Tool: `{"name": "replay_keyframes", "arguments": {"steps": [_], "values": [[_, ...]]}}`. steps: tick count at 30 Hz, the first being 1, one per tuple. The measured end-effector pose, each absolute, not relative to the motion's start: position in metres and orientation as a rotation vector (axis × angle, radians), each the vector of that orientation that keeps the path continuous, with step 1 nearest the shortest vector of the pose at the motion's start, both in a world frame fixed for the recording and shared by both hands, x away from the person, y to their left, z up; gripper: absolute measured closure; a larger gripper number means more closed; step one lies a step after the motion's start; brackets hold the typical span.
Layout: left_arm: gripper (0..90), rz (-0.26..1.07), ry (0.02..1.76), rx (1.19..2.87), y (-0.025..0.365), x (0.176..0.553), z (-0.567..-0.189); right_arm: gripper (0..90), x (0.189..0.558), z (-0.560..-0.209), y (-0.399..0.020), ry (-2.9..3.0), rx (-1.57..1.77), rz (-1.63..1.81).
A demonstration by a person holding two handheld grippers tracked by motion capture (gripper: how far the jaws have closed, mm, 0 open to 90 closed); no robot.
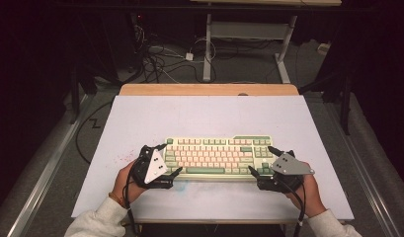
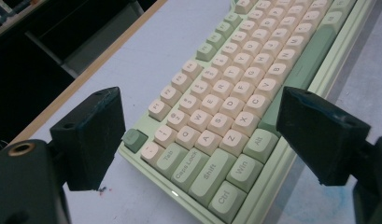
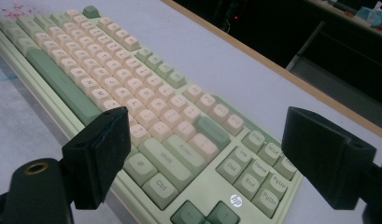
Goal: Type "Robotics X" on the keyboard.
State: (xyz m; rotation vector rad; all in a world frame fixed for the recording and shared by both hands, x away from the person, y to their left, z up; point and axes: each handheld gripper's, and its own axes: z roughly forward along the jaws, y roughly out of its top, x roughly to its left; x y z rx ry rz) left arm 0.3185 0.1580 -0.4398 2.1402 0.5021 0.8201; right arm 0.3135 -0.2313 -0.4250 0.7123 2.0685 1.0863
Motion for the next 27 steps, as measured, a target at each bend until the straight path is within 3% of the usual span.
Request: {"name": "replay_keyframes", "arguments": {"steps": [27], "values": [[14.6,0.827,0.593,2.135,0.194,0.304,-0.456,16.0,0.298,-0.433,-0.271,1.995,0.773,1.061]]}}
